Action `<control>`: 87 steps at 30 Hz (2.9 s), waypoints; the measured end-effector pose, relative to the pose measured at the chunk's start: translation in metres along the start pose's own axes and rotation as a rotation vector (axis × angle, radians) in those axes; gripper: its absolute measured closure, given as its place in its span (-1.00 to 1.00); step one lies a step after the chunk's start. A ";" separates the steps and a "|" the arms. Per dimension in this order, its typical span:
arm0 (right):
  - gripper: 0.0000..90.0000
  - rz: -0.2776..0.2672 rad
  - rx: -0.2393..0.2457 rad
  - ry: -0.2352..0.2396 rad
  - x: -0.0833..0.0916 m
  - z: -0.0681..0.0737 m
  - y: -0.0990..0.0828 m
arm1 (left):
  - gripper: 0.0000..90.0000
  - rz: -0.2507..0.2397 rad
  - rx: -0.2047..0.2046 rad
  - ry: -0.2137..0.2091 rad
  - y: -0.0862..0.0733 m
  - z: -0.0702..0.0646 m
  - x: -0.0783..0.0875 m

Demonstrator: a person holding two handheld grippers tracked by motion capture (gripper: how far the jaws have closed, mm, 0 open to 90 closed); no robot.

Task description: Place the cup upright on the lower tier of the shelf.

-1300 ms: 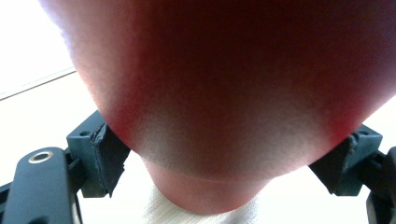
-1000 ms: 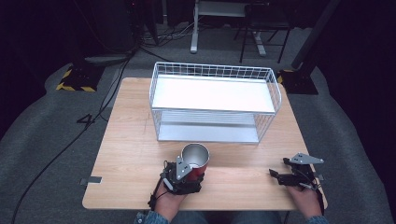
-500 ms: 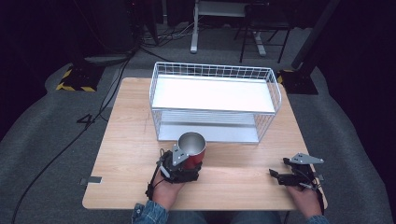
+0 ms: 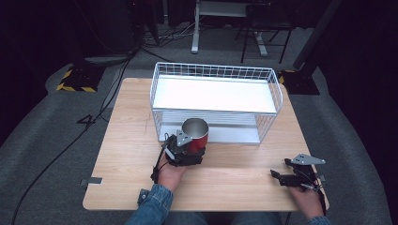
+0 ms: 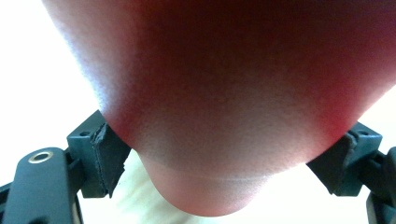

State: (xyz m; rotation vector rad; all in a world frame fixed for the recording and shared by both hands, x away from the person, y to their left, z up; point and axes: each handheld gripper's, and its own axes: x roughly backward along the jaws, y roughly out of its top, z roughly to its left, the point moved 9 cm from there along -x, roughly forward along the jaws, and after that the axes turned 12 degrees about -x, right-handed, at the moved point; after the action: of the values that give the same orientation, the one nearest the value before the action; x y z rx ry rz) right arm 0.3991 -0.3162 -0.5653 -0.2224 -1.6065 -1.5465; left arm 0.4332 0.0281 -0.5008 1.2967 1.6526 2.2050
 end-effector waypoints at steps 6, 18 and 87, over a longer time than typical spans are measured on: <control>-0.62 0.001 0.005 0.008 -0.001 0.000 0.001 | -0.62 -0.002 0.008 0.014 0.014 0.008 -0.015; -0.63 0.002 0.008 0.013 -0.002 0.000 0.001 | -0.62 -0.038 0.020 0.048 0.036 0.019 -0.044; -0.62 0.007 0.033 0.035 -0.001 0.003 0.001 | -1.00 -0.083 0.054 0.105 0.030 0.012 -0.048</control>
State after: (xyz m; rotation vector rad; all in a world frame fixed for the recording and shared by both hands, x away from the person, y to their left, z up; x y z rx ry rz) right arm 0.3988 -0.3124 -0.5652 -0.1817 -1.6008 -1.5103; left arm 0.4840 -0.0007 -0.5023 1.1201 1.7806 2.2300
